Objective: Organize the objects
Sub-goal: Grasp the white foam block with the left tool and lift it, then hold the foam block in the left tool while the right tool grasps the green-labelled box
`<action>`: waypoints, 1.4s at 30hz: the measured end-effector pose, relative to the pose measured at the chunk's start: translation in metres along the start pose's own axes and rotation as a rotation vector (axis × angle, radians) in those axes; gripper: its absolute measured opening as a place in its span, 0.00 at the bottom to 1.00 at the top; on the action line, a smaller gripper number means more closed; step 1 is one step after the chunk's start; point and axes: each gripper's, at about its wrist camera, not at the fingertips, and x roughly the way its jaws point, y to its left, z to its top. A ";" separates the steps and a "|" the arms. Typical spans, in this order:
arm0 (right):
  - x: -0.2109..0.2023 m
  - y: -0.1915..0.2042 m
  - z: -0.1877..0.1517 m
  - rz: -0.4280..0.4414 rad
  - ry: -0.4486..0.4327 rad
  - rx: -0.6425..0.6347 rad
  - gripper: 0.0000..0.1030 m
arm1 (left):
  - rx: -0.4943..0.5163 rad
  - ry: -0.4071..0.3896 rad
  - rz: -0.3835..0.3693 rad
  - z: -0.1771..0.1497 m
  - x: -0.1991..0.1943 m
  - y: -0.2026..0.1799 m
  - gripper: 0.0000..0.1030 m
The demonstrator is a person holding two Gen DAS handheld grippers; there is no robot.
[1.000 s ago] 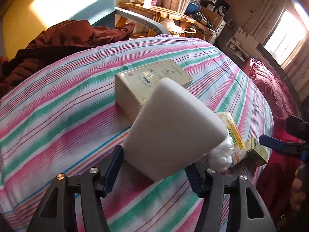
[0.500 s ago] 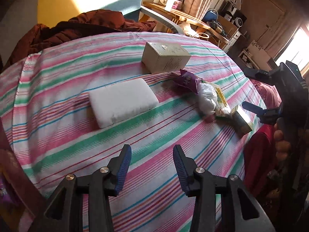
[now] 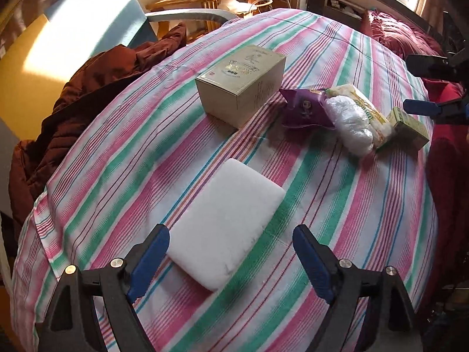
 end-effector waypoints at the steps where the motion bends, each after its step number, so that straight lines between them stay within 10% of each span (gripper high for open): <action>1: 0.000 0.000 0.000 0.000 0.000 0.003 1.00 | -0.004 0.006 -0.008 0.003 0.005 0.002 0.85; 12: -0.011 -0.013 0.007 0.020 -0.057 0.078 1.00 | -0.119 -0.003 0.058 -0.004 0.017 0.006 0.69; 32: -0.009 0.001 0.004 0.000 0.083 -0.030 1.00 | -0.425 -0.106 0.014 -0.097 -0.039 -0.070 0.69; 39: -0.024 -0.006 0.007 -0.315 0.202 -0.344 0.99 | -0.450 -0.145 -0.012 -0.108 -0.040 -0.067 0.69; 42: -0.020 -0.014 0.005 -0.400 0.272 -0.422 0.83 | -0.443 -0.144 -0.004 -0.109 -0.038 -0.070 0.69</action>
